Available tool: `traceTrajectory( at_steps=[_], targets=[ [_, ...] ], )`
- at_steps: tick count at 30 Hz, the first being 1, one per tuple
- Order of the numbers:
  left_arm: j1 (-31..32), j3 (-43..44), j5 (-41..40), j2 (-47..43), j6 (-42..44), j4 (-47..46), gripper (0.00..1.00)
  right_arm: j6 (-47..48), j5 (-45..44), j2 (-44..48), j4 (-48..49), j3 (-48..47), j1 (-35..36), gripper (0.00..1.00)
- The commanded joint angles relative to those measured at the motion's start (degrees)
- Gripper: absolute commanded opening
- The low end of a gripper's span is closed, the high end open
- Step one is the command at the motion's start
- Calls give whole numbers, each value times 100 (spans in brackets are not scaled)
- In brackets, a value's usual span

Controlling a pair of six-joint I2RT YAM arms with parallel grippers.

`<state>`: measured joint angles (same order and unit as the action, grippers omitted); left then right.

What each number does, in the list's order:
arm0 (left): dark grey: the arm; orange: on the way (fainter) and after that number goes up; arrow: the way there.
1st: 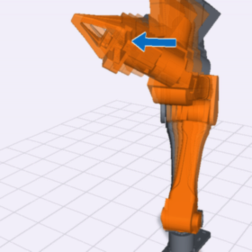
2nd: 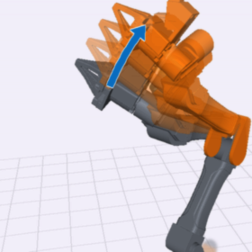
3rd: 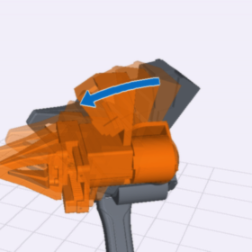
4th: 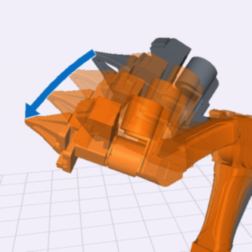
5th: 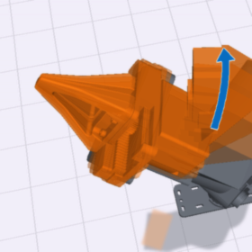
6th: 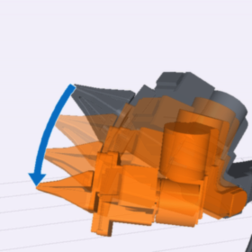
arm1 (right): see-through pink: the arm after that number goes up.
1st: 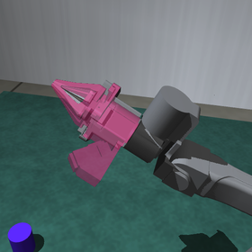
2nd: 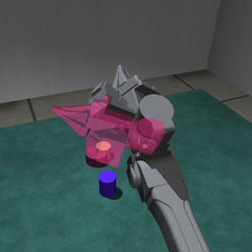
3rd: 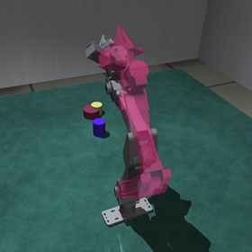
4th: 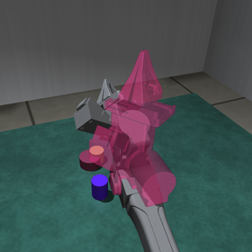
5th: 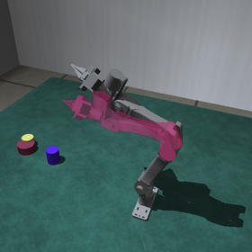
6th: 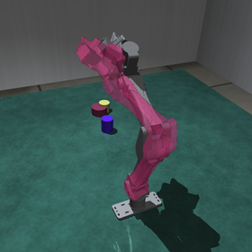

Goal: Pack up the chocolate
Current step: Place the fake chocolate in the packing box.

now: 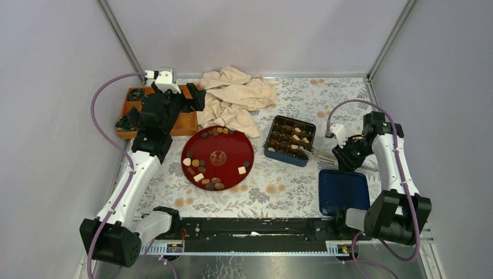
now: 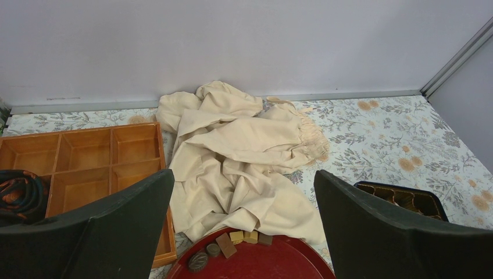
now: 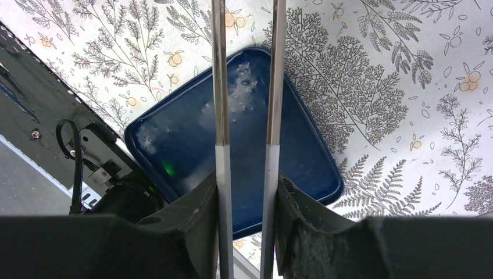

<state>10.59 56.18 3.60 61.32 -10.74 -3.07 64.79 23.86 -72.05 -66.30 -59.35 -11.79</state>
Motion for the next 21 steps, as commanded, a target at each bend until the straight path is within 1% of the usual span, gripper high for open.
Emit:
traceTrajectory(
  at_steps=[1, 11, 15, 18, 20, 21],
  targets=[
    [57, -48, -59, -32, 143, -275, 99, 67, -20, 34, -58, -49, -51, 41],
    [53, -42, -70, -43, 150, -272, 99, 60, 194, 24, -230, -276, -69, 41],
    [62, -38, 13, -33, 132, -274, 99, -64, 719, 42, -378, -568, -69, 39],
    [57, -100, 518, 40, -4, -460, 99, -343, 1512, 10, -387, -741, -69, 36],
    [63, -32, 1109, 203, -366, -550, 99, -671, 2126, -31, -261, -766, -69, 35],
    [58, 49, 1564, 365, -608, -558, 99, -911, 2462, -45, -80, -741, -69, 34]
  ],
)
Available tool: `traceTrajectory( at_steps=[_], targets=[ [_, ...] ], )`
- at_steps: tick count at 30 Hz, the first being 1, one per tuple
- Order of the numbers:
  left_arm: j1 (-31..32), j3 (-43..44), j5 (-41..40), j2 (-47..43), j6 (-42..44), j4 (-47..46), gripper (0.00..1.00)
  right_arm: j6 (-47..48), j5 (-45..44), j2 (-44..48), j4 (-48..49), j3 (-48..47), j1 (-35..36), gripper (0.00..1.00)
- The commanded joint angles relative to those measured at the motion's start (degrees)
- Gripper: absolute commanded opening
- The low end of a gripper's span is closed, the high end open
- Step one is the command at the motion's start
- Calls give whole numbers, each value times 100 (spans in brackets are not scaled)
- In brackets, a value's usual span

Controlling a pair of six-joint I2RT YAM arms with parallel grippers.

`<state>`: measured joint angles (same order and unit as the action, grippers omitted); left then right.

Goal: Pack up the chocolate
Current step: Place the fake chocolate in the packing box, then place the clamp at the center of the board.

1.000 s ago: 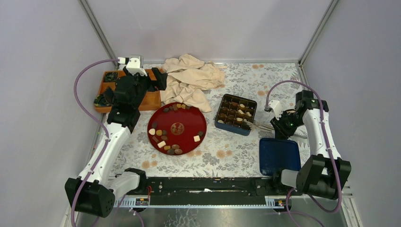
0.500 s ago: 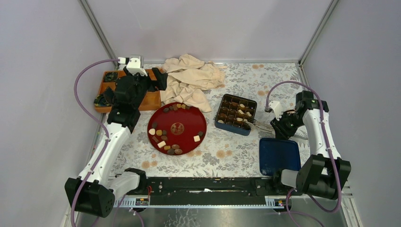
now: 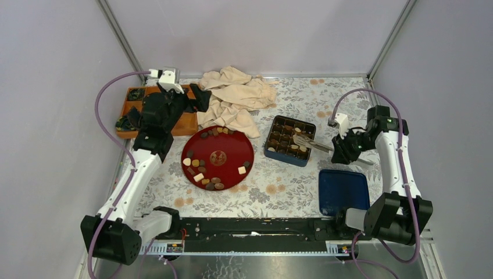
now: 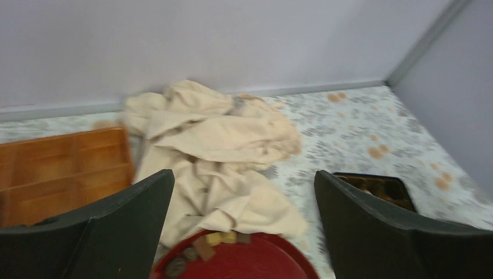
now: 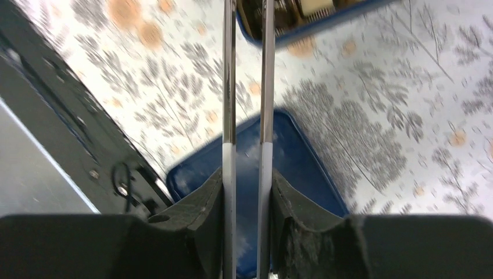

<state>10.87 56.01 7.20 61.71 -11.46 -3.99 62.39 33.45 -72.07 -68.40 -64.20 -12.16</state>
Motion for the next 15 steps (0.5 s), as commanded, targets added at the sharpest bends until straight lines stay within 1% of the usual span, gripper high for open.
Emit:
traceTrajectory(
  at_steps=[1, 2, 3, 5, 6, 8, 10, 12, 13, 14, 15],
  targets=[
    [9, 154, 1455, 471, -881, -489, 99, -946, 1670, -44, 365, -214, -27, 33],
    [-35, 217, 1870, 644, -1296, -537, 99, -1249, 1861, -44, 634, -157, -23, 33],
    [-92, 263, 2458, 808, -1783, -646, 99, -1572, 2103, -45, 924, -104, -23, 33],
    [-257, 126, 3397, 1094, -3049, -1331, 99, -2160, 2383, -35, 1468, 13, -23, 33],
    [-327, -94, 3767, 1206, -3907, -1968, 99, -2441, 2489, -39, 1810, 77, -16, 33],
    [-389, -713, 4180, 1423, -5699, -3760, 98, -2808, 2620, -51, 2148, 118, -14, 33],
    [-402, -1225, 4344, 1764, -7377, -5654, 97, -3020, 2711, -53, 2324, 134, -12, 33],
    [-390, -1573, 4332, 2292, -9009, -7508, 95, -3086, 2798, -53, 2369, 157, -14, 33],
    [-377, -1700, 4281, 2590, -9717, -8351, 92, -3107, 2825, -47, 2382, 181, -14, 33],
    [-350, -1755, 4358, 2832, -10322, -8787, 89, -3110, 2839, -30, 2384, 207, -14, 33],
    [-331, -1751, 4477, 2953, -10359, -8838, 88, -3118, 2843, -8, 2397, 237, -14, 33]
  ],
)
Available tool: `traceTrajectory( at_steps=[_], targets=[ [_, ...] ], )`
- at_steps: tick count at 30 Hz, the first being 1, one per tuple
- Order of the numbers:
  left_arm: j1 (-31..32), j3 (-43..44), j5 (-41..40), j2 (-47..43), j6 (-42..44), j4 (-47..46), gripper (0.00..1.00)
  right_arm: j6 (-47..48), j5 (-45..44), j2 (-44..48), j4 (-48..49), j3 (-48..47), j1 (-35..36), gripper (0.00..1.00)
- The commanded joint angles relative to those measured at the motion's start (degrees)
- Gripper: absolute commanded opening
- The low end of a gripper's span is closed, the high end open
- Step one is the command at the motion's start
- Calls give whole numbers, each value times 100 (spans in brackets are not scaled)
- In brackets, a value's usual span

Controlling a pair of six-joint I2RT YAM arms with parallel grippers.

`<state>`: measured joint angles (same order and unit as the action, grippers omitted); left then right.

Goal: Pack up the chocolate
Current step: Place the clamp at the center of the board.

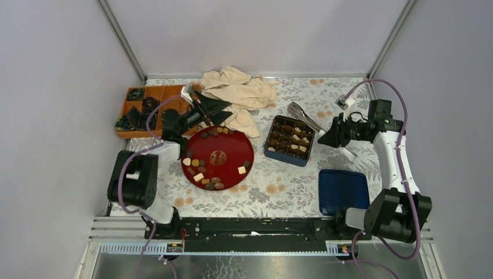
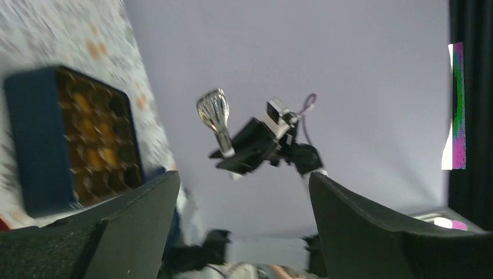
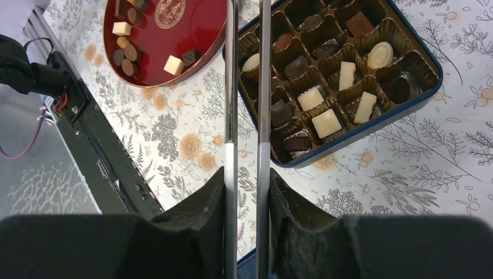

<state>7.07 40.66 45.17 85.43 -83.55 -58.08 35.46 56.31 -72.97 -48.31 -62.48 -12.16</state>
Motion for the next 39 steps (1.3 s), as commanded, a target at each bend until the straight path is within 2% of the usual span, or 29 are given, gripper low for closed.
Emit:
traceTrajectory(
  at_steps=[1, 6, 11, 16, 19, 23, 31, 35, 39],
  targets=[
    [75, -238, 743, 617, -3027, -3413, 88, -422, 553, 104, 405, 87, -14, 33],
    [254, -241, 1182, 475, -2526, -3394, 88, -411, 541, 209, 397, 152, -14, 33],
    [445, -449, 1485, -192, -1282, -3065, 83, -399, 505, 349, 408, 195, -14, 33],
    [548, -674, 1589, -1057, 370, -1570, 83, -447, 448, 436, 463, 250, -14, 34],
    [684, -596, 1668, -1499, 1334, -311, 83, -463, 397, 450, 471, 249, -14, 34],
    [831, -496, 1824, -1783, 1882, 626, 83, -524, 327, 491, 542, 274, -14, 34],
    [1220, -524, 2508, -1923, 1814, -68, 84, -802, -122, 679, 855, 381, -30, 35],
    [1639, -540, 2847, -1806, 1335, -1084, 85, -1053, -412, 767, 1089, 450, -78, 35],
    [1717, -559, 3029, -1707, 884, -1935, 85, -1342, -749, 858, 1401, 561, -188, 35]
  ],
)
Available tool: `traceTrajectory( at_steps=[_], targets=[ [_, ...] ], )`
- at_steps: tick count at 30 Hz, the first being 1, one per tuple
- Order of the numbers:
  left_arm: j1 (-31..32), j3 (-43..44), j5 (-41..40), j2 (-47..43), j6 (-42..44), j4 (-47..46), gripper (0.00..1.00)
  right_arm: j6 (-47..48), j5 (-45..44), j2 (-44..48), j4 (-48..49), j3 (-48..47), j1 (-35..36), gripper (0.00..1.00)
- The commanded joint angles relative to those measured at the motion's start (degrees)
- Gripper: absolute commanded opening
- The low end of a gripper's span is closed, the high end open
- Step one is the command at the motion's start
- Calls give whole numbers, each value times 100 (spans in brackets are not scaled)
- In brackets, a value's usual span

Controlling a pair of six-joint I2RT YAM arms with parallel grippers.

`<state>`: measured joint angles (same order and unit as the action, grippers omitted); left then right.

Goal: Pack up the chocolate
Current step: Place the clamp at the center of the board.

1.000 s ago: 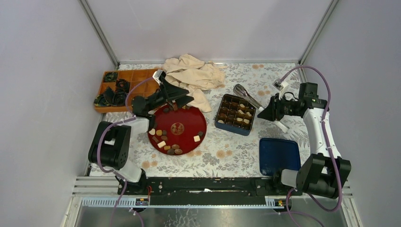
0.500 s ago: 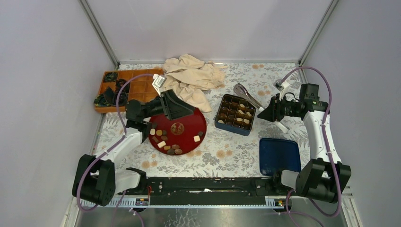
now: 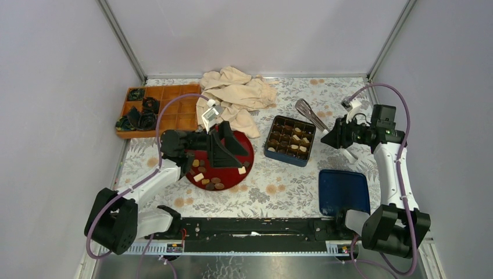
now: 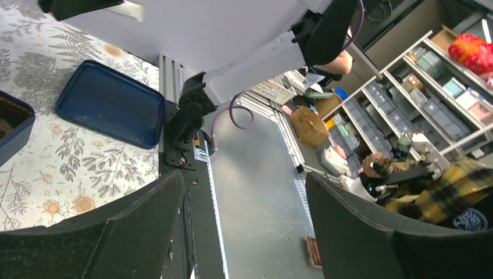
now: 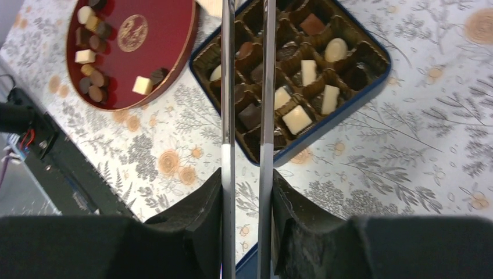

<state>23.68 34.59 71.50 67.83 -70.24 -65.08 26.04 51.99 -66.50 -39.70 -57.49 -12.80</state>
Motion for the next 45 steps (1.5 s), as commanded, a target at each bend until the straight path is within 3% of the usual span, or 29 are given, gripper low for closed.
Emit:
traceTrajectory(
  at_steps=[1, 5, 7, 8, 9, 11, 12, 14, 27, 37, 45],
  targets=[
    [57, 48, 409, 61, -436, -1266, 85, -439, -371, 227, 588, 83, -155, 36],
    [55, 59, 440, 13, -14, -865, 85, -683, -676, 272, 867, 181, -275, 36],
    [37, 119, 357, -155, 778, 218, 84, -833, -886, 286, 1026, 246, -324, 36],
    [20, 238, 203, -325, 1598, 1235, 84, -929, -1023, 287, 1118, 277, -359, 36],
    [7, 478, -211, -537, 2847, 2967, 85, -1016, -1164, 287, 1195, 315, -390, 36],
    [169, 1205, -1897, -853, 5658, 6463, 91, -1172, -1448, 278, 1366, 379, -428, 37],
    [246, 1356, -2752, -915, 6216, 7202, 92, -1251, -1578, 266, 1449, 420, -433, 37],
    [259, 1442, -3781, -954, 6548, 7787, 92, -1389, -1807, 227, 1583, 477, -449, 37],
    [260, 999, -4615, -1287, 6519, 7962, 91, -2138, -3040, -220, 2247, 740, -452, 38],
    [226, 985, -4903, -1316, 6414, 8020, 91, -1963, -3140, -865, 2205, 684, -452, 38],
    [173, 988, -4862, -1295, 6357, 8012, 91, -1699, -3861, -1526, 2525, 604, -452, 40]
  ],
)
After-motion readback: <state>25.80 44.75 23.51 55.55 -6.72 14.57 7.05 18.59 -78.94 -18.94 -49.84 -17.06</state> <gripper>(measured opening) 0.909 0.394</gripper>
